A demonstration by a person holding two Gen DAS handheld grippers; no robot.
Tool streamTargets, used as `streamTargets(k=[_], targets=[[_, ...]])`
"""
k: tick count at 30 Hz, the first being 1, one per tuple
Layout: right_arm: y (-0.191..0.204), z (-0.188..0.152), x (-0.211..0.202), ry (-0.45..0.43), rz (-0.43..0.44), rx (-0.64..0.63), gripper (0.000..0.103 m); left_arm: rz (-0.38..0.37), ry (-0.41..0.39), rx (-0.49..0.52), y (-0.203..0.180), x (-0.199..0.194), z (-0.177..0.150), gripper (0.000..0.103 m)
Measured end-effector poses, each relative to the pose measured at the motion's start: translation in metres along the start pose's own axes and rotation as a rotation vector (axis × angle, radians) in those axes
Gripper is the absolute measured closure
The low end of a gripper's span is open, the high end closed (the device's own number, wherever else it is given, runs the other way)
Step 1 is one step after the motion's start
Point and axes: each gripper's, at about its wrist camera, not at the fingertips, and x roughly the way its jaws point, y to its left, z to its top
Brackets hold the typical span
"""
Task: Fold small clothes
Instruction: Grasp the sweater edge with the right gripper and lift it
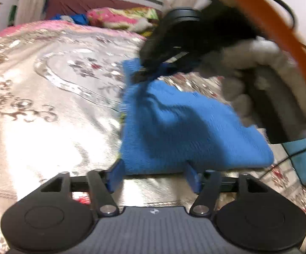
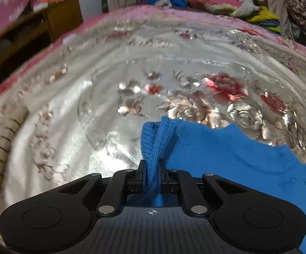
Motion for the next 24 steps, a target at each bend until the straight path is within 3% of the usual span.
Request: streamTargets(k=[3,9,15,16,18,20,21,24], targets=[[-0.015,-0.001,-0.016,-0.034,0.043,0.036,0.095,0.037,-0.029,-0.045,-0.002,0.0,-0.005,0.021],[-0.047,-0.009,-0.044,-0.082,0.124,0.107,0.095,0.103,-0.042,0.019,-0.025,0.015,-0.002,0.021],[-0.083,-0.02,-0.069,-0.122,0.179,0.171,0.095,0.135,-0.08,-0.02,-0.036,0.019,0.011,0.024],[-0.089,-0.021,-0.073,-0.129,0.189,0.182,0.095,0.137,-0.085,-0.011,-0.04,0.02,0.013,0.028],[-0.101,-0.023,-0.081,-0.146,0.203,0.203,0.095,0.123,-0.083,0.009,-0.049,0.025,0.02,0.055],[-0.114,-0.026,-0.088,-0.158,0.213,0.22,0.095,0.108,-0.079,0.026,-0.061,0.029,0.028,0.07],[-0.12,-0.027,-0.091,-0.164,0.215,0.23,0.095,0.094,-0.08,0.035,-0.068,0.03,0.031,0.076],[-0.142,-0.03,-0.103,-0.188,0.205,0.252,0.095,0.046,-0.103,0.08,-0.094,0.029,0.041,0.077]])
